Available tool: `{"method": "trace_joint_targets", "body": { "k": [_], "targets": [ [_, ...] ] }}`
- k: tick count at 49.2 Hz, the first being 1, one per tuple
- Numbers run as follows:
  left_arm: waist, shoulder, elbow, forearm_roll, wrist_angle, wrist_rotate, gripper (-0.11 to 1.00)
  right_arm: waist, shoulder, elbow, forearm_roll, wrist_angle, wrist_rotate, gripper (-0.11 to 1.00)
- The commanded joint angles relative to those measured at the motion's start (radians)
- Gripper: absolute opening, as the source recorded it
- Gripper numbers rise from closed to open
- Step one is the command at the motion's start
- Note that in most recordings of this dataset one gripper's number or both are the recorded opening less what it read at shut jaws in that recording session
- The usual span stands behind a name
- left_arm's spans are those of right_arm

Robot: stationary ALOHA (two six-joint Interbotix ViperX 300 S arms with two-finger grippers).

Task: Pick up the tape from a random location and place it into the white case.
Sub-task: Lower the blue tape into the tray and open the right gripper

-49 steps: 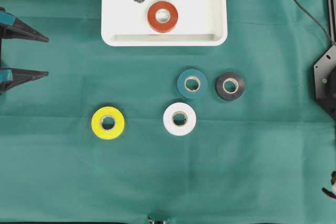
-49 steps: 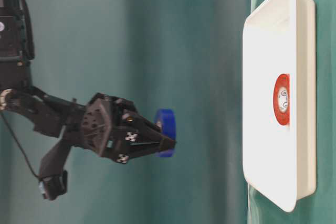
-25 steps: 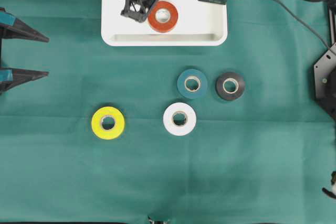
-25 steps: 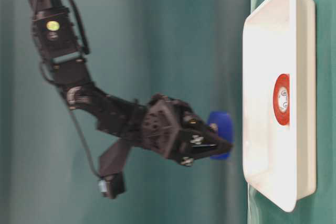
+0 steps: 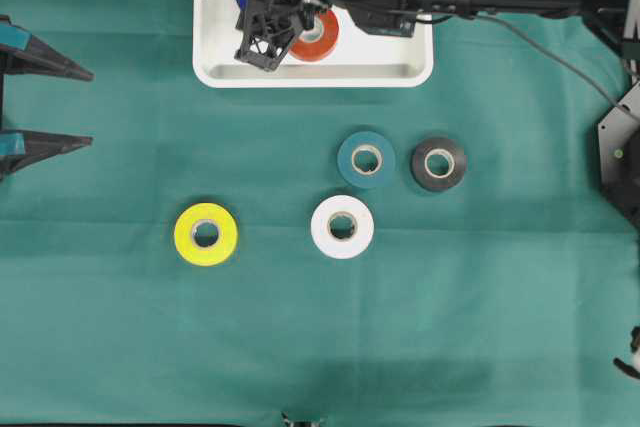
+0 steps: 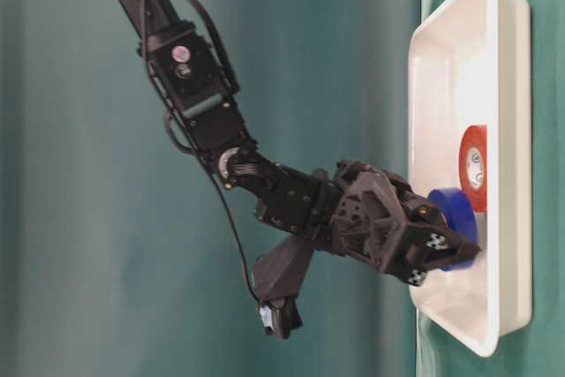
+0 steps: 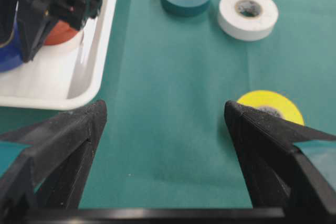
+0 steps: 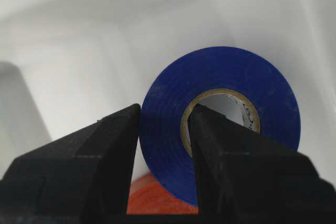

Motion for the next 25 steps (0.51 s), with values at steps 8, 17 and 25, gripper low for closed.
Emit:
{"method": "trace_joint_targets", "body": {
  "k": [8,17,25],
  "targets": [
    [0.002,0.009,-0.009,-0.003,-0.009,-0.002,0.98,0.014,0.003,-0.009,0.005,-0.023,-0.002,0.32],
    [0.002,0.009,-0.009,-0.002,-0.009,-0.002,0.98,0.014,0.003,-0.009,0.003,-0.018,-0.008,0.32],
    [0.002,0.011,-0.009,-0.003,-0.009,-0.002,0.98,0.012,0.002,-0.011,0.003,-0.011,-0.008,0.32]
  ]
}}
